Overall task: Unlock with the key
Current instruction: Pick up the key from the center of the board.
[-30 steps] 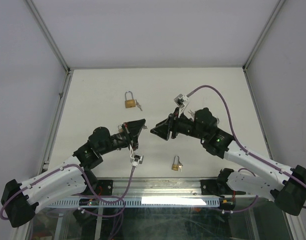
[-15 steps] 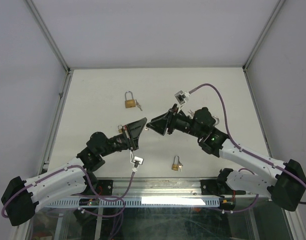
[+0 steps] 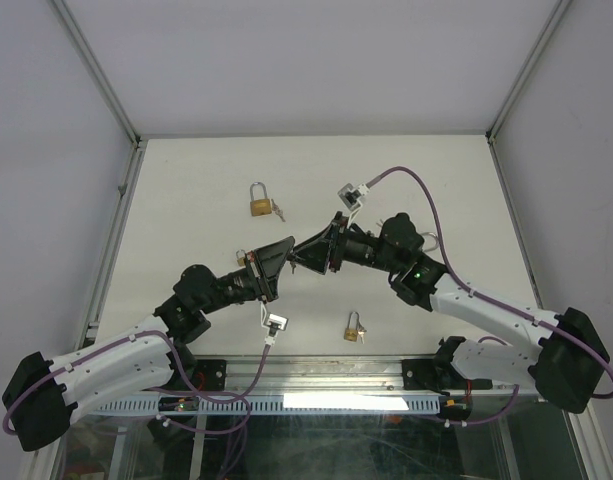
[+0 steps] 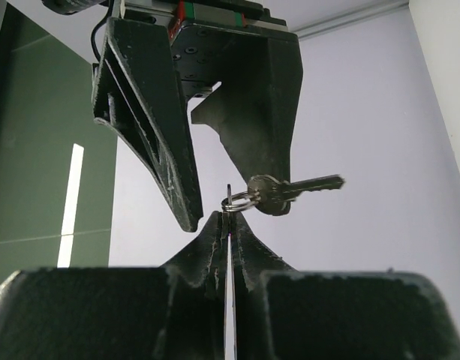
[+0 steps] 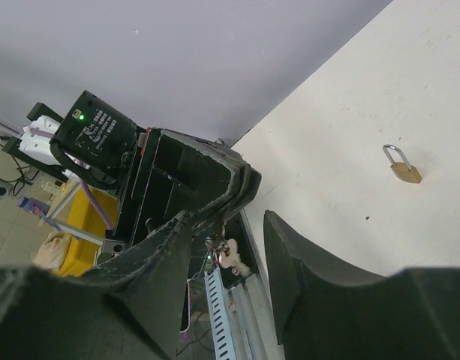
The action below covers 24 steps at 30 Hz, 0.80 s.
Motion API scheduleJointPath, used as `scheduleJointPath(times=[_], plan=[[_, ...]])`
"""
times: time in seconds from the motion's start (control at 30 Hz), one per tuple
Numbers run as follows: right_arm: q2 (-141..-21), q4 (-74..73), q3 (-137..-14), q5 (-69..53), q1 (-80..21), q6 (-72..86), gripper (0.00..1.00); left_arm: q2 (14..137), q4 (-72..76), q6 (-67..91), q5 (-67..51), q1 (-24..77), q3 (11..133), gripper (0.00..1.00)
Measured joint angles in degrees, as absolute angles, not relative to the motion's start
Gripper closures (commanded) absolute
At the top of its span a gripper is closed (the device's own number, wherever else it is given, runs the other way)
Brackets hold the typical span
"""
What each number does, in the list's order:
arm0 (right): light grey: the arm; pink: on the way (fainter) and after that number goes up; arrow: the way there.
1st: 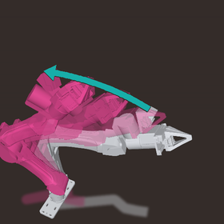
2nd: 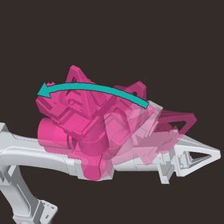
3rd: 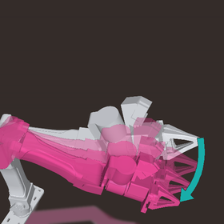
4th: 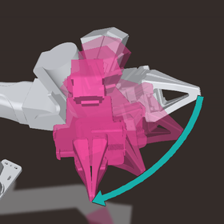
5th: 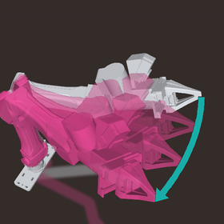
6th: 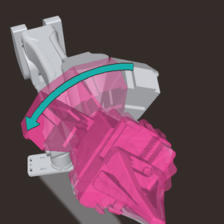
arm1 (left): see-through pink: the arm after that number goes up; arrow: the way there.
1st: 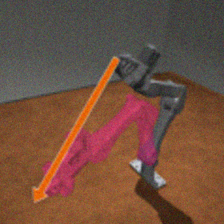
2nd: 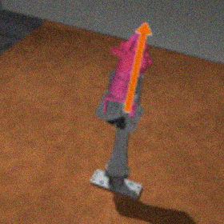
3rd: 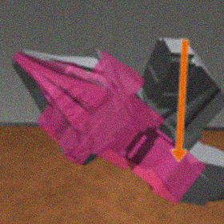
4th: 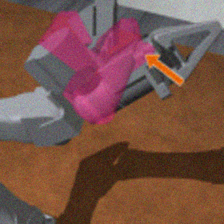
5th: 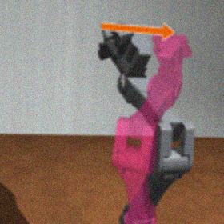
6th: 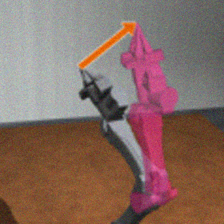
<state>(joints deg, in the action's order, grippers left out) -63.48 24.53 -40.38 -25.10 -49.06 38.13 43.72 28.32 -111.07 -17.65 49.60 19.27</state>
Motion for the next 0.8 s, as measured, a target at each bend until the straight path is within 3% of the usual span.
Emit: scheduleJointPath(times=[0.23, 0.47, 0.73, 0.77, 0.8], plan=[[-64.55, 25.39, -40.38, -27.27, -49.06, 39.31, 0.64, 43.72, 28.14, -111.07, -17.39, 49.93, 19.14, 1.0], [-64.55, 25.45, -40.38, -27.86, -49.06, 39.7, 0.98, 43.7, 28.01, -111.07, -16.86, 49.93, 19.09, 1.0], [-64.45, 25.32, -40.38, -27.24, -48.75, 39.97, 1.0, 43.46, 27.97, -111.55, -16.73, 49.95, 19.0, 1.0], [-64.36, 25.17, -40.38, -27.2, -48.75, 39.94, 1.0, 43.46, 27.97, -111.55, -16.75, 49.98, 18.98, 0.92], [-64.23, 24.95, -40.38, -27.18, -48.75, 39.86, 1.0, 43.46, 27.97, -111.53, -16.75, 50.04, 18.98, 0.61]])
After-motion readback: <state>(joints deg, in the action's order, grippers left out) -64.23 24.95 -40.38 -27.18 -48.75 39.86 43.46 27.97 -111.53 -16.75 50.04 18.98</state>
